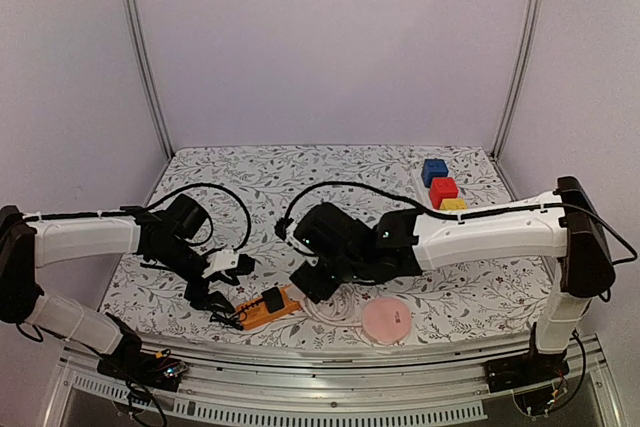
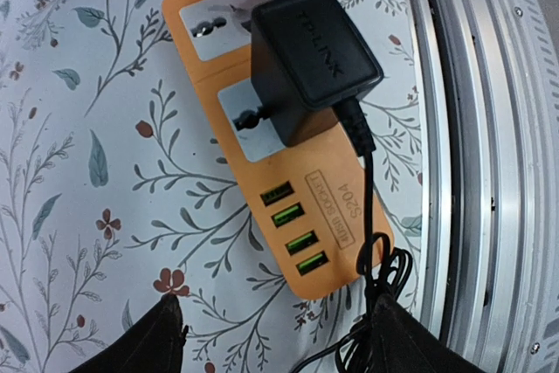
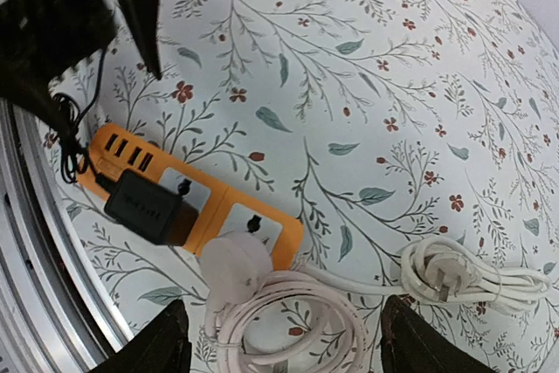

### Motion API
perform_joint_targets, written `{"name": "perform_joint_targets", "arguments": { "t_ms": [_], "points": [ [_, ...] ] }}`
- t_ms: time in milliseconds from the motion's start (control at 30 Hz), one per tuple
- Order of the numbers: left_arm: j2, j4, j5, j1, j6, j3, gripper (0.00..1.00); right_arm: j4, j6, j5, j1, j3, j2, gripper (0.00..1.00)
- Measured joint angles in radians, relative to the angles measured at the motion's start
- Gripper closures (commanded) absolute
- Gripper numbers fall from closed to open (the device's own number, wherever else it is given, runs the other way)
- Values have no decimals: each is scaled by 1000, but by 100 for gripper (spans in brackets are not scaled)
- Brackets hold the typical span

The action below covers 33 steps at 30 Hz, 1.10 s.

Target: Insert the plug

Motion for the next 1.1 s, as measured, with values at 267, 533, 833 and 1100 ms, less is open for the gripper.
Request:
{"name": "perform_joint_targets", "arguments": {
  "t_ms": [267, 533, 833, 1100],
  "points": [
    [2, 0, 0, 2, 0, 0, 27, 425, -332, 2, 127, -328, -88, 23],
    [2, 0, -1, 3, 0, 0, 27, 649, -494, 64, 113, -328, -28, 24],
    [13, 0, -4, 3, 0, 0, 27, 679, -565, 71, 113, -366, -4, 28],
    [24, -2, -4, 5, 0, 0, 27, 672, -573, 139, 113, -366, 40, 31]
  ]
}}
